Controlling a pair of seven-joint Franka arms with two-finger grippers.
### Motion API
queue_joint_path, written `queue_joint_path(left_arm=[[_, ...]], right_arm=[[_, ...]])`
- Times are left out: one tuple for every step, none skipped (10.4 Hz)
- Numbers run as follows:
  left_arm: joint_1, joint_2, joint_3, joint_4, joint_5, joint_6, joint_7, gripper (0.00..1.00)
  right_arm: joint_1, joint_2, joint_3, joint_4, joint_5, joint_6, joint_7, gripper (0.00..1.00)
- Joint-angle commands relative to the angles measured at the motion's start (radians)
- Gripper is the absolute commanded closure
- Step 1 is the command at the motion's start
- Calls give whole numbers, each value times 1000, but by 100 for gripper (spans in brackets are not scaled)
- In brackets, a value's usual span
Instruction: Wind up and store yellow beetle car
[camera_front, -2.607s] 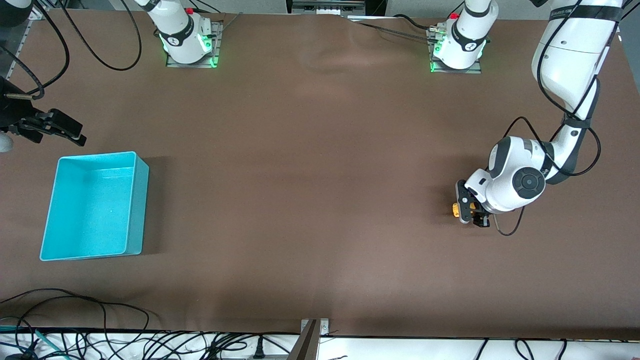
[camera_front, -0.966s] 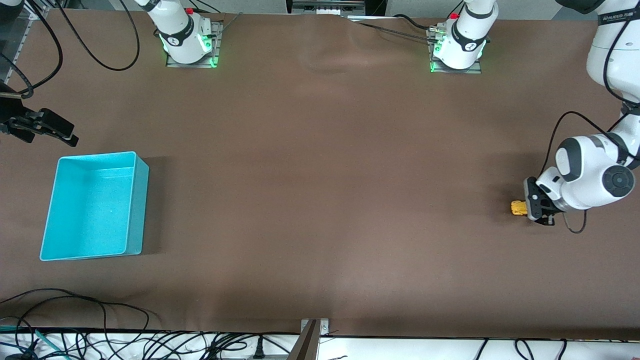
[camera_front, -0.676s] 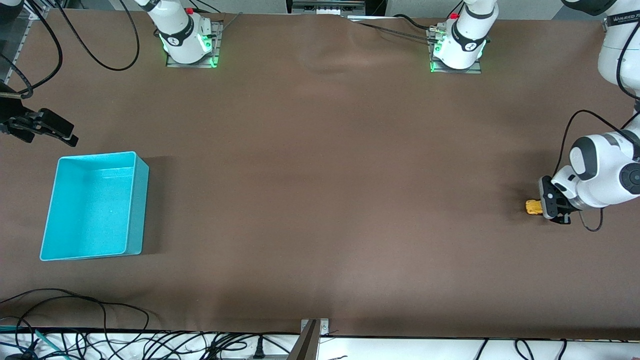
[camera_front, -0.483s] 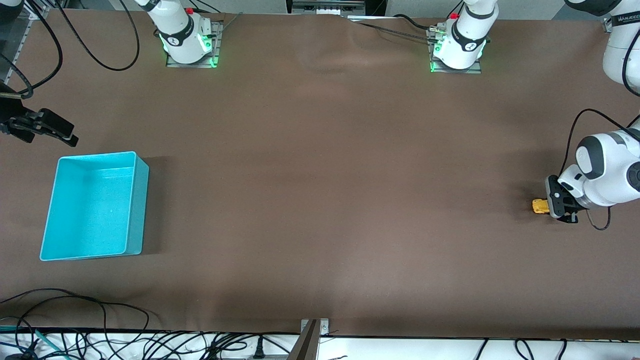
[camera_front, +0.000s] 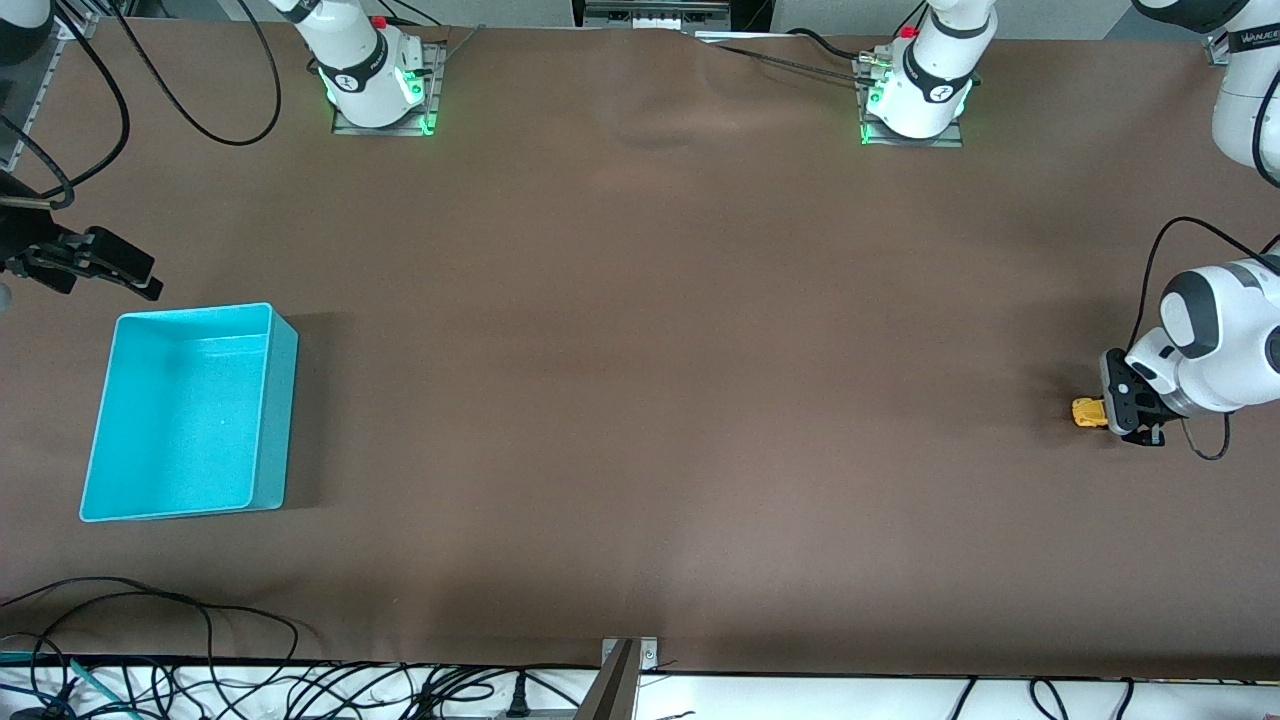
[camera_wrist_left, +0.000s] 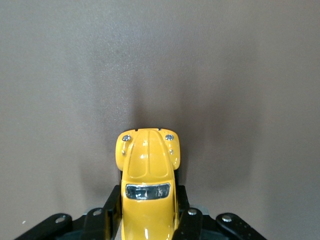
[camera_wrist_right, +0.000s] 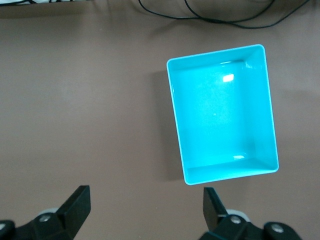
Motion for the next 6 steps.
queue_joint_path(left_arm=[[12, 16, -12, 30, 20, -6, 23, 97], [11, 14, -14, 30, 20, -6, 23, 97], [6, 13, -14, 32, 19, -10, 22, 97], [3, 2, -17, 34, 19, -18, 20, 98], [1, -16, -42, 37, 19, -54, 14, 99], [1, -33, -76, 40, 17, -79, 5, 99]], right_arm=[[4, 26, 13, 31, 15, -8, -6, 0], [4, 41, 12, 33, 17, -8, -7, 0], [4, 46, 12, 33, 17, 5, -7, 0], [4, 52, 12, 33, 18, 17, -7, 0], [4, 54, 13, 33, 18, 19, -7, 0], [4, 52, 13, 33, 17, 23, -7, 0]])
